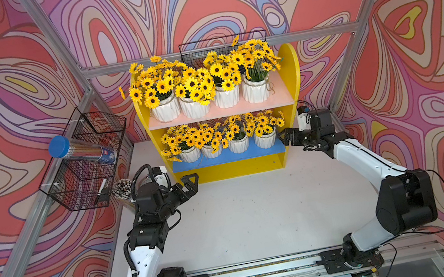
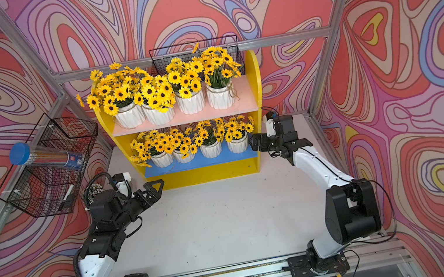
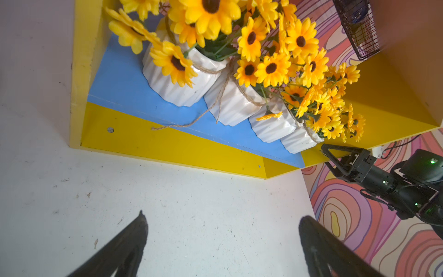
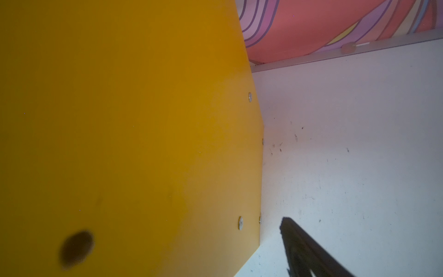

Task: Take the sunflower pots off the shelves
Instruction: Adjust the shelf at the center of the board, then pick up the sunflower pot from the shelf.

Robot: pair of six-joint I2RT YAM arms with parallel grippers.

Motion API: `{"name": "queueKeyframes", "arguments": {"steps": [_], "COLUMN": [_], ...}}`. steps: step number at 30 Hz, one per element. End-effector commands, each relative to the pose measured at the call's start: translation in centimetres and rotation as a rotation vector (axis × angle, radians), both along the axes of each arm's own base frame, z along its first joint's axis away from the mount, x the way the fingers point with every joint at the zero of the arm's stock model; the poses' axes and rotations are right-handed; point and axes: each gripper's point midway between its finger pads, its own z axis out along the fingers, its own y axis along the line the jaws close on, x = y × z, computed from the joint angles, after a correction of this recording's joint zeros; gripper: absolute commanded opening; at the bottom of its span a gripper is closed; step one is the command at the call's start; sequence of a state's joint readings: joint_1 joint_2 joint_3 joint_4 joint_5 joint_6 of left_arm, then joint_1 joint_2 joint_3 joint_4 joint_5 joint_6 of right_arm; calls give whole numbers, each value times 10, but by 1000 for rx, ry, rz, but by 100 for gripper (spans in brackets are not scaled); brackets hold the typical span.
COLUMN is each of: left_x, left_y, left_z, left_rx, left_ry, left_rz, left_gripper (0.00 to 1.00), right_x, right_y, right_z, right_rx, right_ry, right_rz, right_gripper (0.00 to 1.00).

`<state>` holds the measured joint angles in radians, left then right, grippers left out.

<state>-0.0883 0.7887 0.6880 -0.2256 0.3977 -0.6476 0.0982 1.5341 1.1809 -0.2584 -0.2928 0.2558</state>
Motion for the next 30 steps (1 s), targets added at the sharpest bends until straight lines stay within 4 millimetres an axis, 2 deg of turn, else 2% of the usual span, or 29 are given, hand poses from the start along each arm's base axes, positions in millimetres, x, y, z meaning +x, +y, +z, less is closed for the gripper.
{"name": "queueKeyframes", "arguments": {"steps": [1,4,13,19,24,27,30], "left_x": [-4,-8,-16,-19,-23,-30,-40], "left_y": [5,7,7,12,22,18,7], "left_z": [4,5,6,12,16,13,9], "left_rx": [40,61,92,129,187,176,134], "left_ry": [7,9,4,-5,-17,-13,-20], "left_rz": [12,13,-4,8,48,19,-36], "left_gripper": [100,100,100,100,100,100,100], "right_x": [23,6,-36,-68,-108,-137,-156], "right_y": [-27,-26,-15,5,35,53,62], "right_z": [9,8,30,29,28,32,35], "right_rx": [-15,-2,59,72,135,98,63], "right_ry": [-80,-70,-88,-56,-55,-86,-108], "right_rz": [-144,-140,-82,-8,37,52,70], "right_gripper": [91,92,95,94,91,91,91]}}
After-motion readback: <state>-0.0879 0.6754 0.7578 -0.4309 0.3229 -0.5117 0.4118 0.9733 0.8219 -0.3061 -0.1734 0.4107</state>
